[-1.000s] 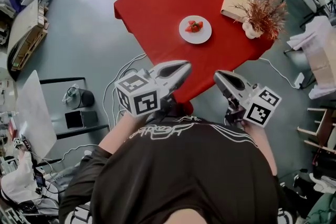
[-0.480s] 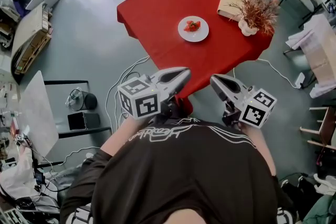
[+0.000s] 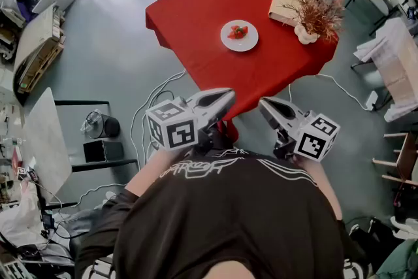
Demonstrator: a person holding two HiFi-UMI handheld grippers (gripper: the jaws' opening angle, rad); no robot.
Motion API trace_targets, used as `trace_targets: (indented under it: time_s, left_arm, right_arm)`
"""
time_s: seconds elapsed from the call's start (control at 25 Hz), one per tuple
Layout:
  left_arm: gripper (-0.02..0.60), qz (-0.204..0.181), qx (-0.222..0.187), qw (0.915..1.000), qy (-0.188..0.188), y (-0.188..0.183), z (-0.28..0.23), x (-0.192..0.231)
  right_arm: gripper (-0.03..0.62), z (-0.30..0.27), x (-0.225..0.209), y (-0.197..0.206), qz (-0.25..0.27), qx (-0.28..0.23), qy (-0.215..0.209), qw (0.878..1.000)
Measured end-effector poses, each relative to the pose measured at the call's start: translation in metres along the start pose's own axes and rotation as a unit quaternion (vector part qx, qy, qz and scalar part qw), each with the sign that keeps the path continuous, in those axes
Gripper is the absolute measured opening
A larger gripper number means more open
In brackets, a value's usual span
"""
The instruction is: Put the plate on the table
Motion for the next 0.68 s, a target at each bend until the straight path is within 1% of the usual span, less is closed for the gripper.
trace_targets:
  time_s: [0.28, 0.52, 0.68]
  left_arm:
    - [0.006, 0.003, 0.002, 1.0, 0.003, 0.003, -0.001, -0.002]
    - [0.006, 0.021, 0.008, 0.9997, 0.004, 0.01, -0.005, 0.001]
    - [0.007, 0.024, 0.014, 0.9996, 0.004, 0.011, -0.007, 0.002]
  right_arm:
    - [0.008, 0.002, 0.001, 0.0, 0.005, 0.0, 0.002, 1.0]
    - [0.008, 0.0, -0.001, 0.008, 0.0, 0.008, 0.002, 1.0]
    - [0.008, 0.002, -0.001, 0.009, 0.0, 0.01, 0.006, 1.0]
Point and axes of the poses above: the fingertips, and each gripper's own axes: z backward along the fingers, x to its left, y out of its underside, the point moved 1 cm from there along z, backward along the fingers, and after that the axes turned 12 degrees about -y, right-handed, at the moved point
